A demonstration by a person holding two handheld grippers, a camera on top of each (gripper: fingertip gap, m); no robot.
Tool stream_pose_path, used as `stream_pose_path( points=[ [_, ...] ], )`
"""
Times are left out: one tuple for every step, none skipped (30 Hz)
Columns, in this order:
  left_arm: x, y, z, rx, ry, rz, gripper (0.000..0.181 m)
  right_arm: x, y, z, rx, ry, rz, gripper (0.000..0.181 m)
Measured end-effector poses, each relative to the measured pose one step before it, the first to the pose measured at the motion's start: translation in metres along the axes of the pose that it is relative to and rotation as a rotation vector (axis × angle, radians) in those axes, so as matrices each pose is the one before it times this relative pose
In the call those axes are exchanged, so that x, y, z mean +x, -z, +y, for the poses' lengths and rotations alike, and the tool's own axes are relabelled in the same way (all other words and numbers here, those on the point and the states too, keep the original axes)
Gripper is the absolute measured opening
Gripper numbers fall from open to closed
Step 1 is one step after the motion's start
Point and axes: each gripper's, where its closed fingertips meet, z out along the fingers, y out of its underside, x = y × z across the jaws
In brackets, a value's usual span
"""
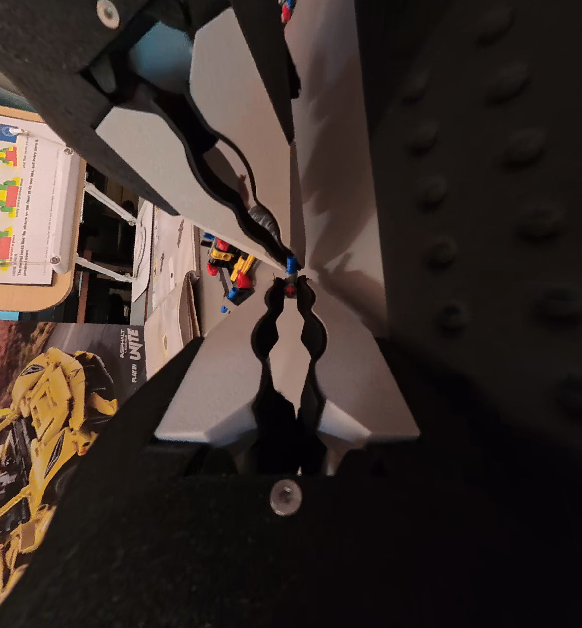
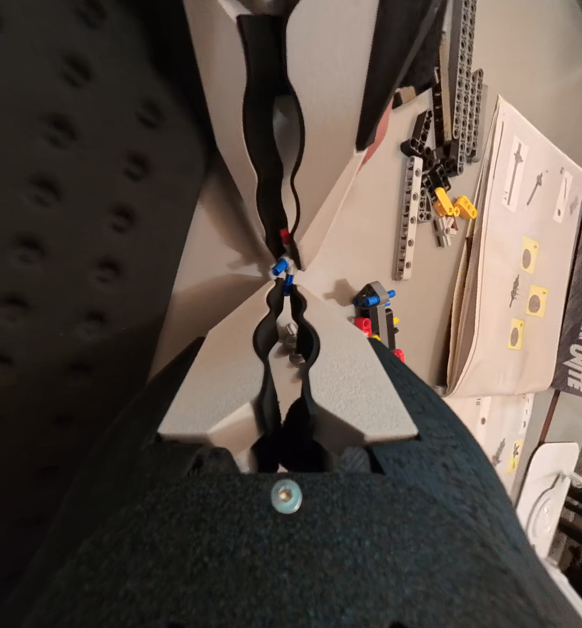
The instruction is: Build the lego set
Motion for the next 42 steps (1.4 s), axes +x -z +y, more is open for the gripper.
stream_pose_path(
  points=[
    [-0.00172, -0.00072, 0.00117, -0.0104, 0.0033, -0.0094, 0.006, 0.0017, -0.00002, 0.00063, -0.0024, -0.0162, 0.0077, 0.002],
    [-0.00127, -0.00067, 0.00036, -0.007, -0.0006, -0.0069, 0.006, 0.00128, 0.00006, 0.00064, -0.0061, -0.0045, 0.0093, 0.002],
    [-0.00009, -0.00056, 0.00027, -0.0039, 0.0016, -0.0007, 0.006, -0.0001, -0.00013, 0.00049, -0.0088, -0.0057, -0.0002, 0.002],
    [-0.00022, -0.00055, 0.00053, -0.0048, -0.001, -0.0023, 0.006, 0.00056, -0.00033, 0.0002, -0.0038, -0.0051, 0.007, 0.002],
    [0.00026, -0.00008, 0.00011, -0.0002, -0.0007, 0.0011, 0.006, -0.00045, -0.00033, -0.0001, 0.0041, -0.0059, 0.0013, 0.002],
    [0.00037, -0.00009, 0.00016, 0.0001, 0.0006, 0.0015, 0.006, -0.00074, -0.00006, -0.00039, 0.0116, -0.0179, -0.007, 0.002],
    [-0.00054, -0.00015, 0.00053, -0.0038, -0.0014, -0.0041, 0.006, 0.00026, 0.00055, -0.0005, 0.022, -0.0283, -0.0081, 0.002],
    [-0.00055, 0.00021, -0.00048, 0.0048, 0.0027, -0.0023, 0.006, 0.00028, 0.00072, -0.00033, 0.0276, -0.0383, -0.0142, 0.002],
    [-0.00102, 0.00074, -0.00117, 0.0127, 0.0145, 0.0002, 0.006, -0.00008, 0.001, -0.00056, 0.0332, -0.0463, -0.0239, 0.003],
    [-0.00375, 0.00144, -0.00069, 0.0138, 0.012, -0.013, 0.007, 0.00312, 0.00213, -0.00241, 0.0441, -0.0407, -0.0011, 0.003],
    [-0.0049, 0.002, -0.00084, 0.0173, 0.0131, -0.0175, 0.006, 0.00362, 0.00339, -0.00373, 0.0502, -0.0331, 0.0081, 0.003],
    [-0.00294, 0.00194, -0.00213, 0.0203, 0.0232, -0.0045, 0.006, 0.00081, 0.00325, -0.00311, 0.0431, -0.0364, -0.0124, 0.003],
    [-0.0024, 0.00158, -0.00215, 0.0174, 0.0169, -0.0059, 0.006, 0.00032, 0.00282, -0.00242, 0.0389, -0.05, -0.0214, 0.004],
    [-0.00295, 0.00147, -0.00249, 0.0158, 0.0005, -0.0153, 0.006, 0.00212, 0.00332, -0.0043, 0.0514, -0.056, -0.0106, 0.009],
    [-0.0032, 0.00175, -0.00289, 0.0164, -0.0076, -0.0219, 0.006, 0.00089, 0.00417, -0.00574, 0.0634, -0.0514, -0.0166, 0.016],
    [-0.00349, 0.00183, -0.00302, 0.0163, -0.0082, -0.0238, 0.006, -0.001, 0.00449, -0.00549, 0.0678, -0.0566, -0.0324, 0.02],
    [-0.00448, 0.00179, -0.00244, 0.0126, -0.0077, -0.0283, 0.006, -0.00189, 0.0046, -0.00567, 0.0775, -0.0729, -0.0484, 0.022],
    [-0.00441, 0.00196, -0.00259, 0.0147, -0.0072, -0.0275, 0.006, -0.0028, 0.00384, -0.00589, 0.0834, -0.0965, -0.0654, 0.023],
    [-0.00289, 0.00162, -0.00279, 0.0158, -0.0013, -0.0168, 0.006, -0.00422, 0.0034, -0.00571, 0.0733, -0.0931, -0.075, 0.023],
    [-0.00363, 0.00169, -0.00243, 0.0126, -0.0053, -0.0231, 0.006, -0.00359, 0.00277, -0.00557, 0.0689, -0.0693, -0.057, 0.022],
    [-0.00348, 0.00163, -0.00253, 0.0135, -0.0077, -0.0227, 0.005, -0.00138, 0.0018, -0.0033, 0.0428, -0.0352, -0.027, 0.023],
    [-0.00172, 0.00144, -0.00242, 0.0148, -0.0027, -0.0116, 0.005, 0.0, 0.00135, -0.00172, 0.0209, -0.0038, -0.0028, 0.018],
    [-0.00243, 0.00126, -0.0021, 0.0121, -0.003, -0.015, 0.006, -0.00054, 0.00056, -0.00145, 0.011, 0.0052, -0.0004, 0.016],
    [-0.00123, 0.0006, -0.00082, 0.0053, 0.0027, -0.0059, 0.006, 0.0007, -0.00015, -0.00029, 0.0, 0.0013, 0.0056, 0.016],
    [-0.00024, -0.0002, 0.00021, -0.0001, 0.0059, 0.0008, 0.006, 0.00189, -0.00084, 0.00041, -0.0017, -0.0008, 0.0109, 0.015],
    [-0.00078, -0.0002, 0.00065, -0.0038, -0.0003, -0.0042, 0.006, 0.00016, -0.00149, 0.00255, -0.0123, -0.0001, -0.002, 0.014],
    [0.00033, -0.00019, -0.00001, 0.0004, 0.0018, 0.0028, 0.006, 0.00018, -0.00126, 0.00087, -0.0038, -0.0018, -0.0012, 0.013],
    [0.00075, -0.00021, 0.00014, -0.0006, 0.0035, 0.0051, 0.006, 0.00054, -0.00079, -0.0009, 0.006, 0.0047, 0.0061, 0.012],
    [-0.00015, -0.00007, 0.00039, -0.0026, -0.0021, -0.0012, 0.005, -0.00033, -0.00093, 0.0008, -0.0067, 0.013, 0.0026, 0.01],
    [0.00115, -0.00027, 0.00018, -0.0002, 0.002, 0.0074, 0.006, 0.00077, -0.00081, 0.00091, -0.0065, 0.0103, 0.0083, 0.009],
    [0.00058, -0.0005, 0.0008, -0.0048, 0.0006, 0.0031, 0.006, 0.0007, -0.00086, 0.0013, -0.0068, 0.0028, 0.0043, 0.008],
    [-0.00047, -0.00023, 0.00073, -0.0053, -0.0045, -0.0036, 0.006, -0.00016, -0.00065, 0.00172, -0.0082, -0.0039, -0.0031, 0.007],
    [0.00089, -0.00027, 0.00008, -0.0007, 0.0012, 0.0053, 0.006, 0.00091, -0.00032, 0.00155, -0.0076, -0.0004, 0.0037, 0.006],
    [0.00148, -0.00035, 0.00015, -0.0007, 0.0, 0.008, 0.006, 0.00021, -0.00014, 0.00075, -0.0027, 0.0035, 0.0024, 0.005],
    [-0.00019, 0.00015, -0.00053, 0.0026, -0.0064, -0.0029, 0.006, -0.0008, 0.00022, -0.00045, 0.0037, 0.0026, -0.0019, 0.004],
    [0.00017, 0.00007, -0.00047, 0.0019, 0.0008, 0.0013, 0.007, -0.00043, 0.00022, -0.00022, 0.0005, 0.0025, -0.0021, 0.004],
    [0.00117, -0.00032, 0.00033, 0.0002, 0.0046, 0.0082, 0.006, 0.00011, 0.00015, 0.00082, -0.0048, 0.004, 0.0005, 0.003],
    [0.00058, 0.00023, -0.00057, 0.0062, -0.0011, 0.0049, 0.006, -0.00101, 0.00012, 0.00038, -0.0009, 0.0054, -0.0051, 0.003],
    [0.00156, 0.00054, -0.00178, 0.0113, -0.0017, 0.0089, 0.006, -0.00224, 0.00028, 0.00113, -0.0086, 0.0006, -0.016, 0.003],
    [0.00343, 0.00025, -0.00146, 0.0122, 0.0002, 0.0194, 0.006, -0.00224, 0.00034, 0.00335, -0.0254, 0.002, -0.0167, 0.003],
    [0.00416, -0.00014, -0.00054, 0.0076, -0.0073, 0.0212, 0.006, -0.00134, -0.00017, 0.00434, -0.032, 0.0088, -0.0079, 0.003],
    [0.00441, -0.00051, 0.00026, 0.0026, -0.0103, 0.0211, 0.006, -0.0007, -0.00064, 0.00465, -0.0354, 0.0084, -0.0041, 0.003]
  ],
)
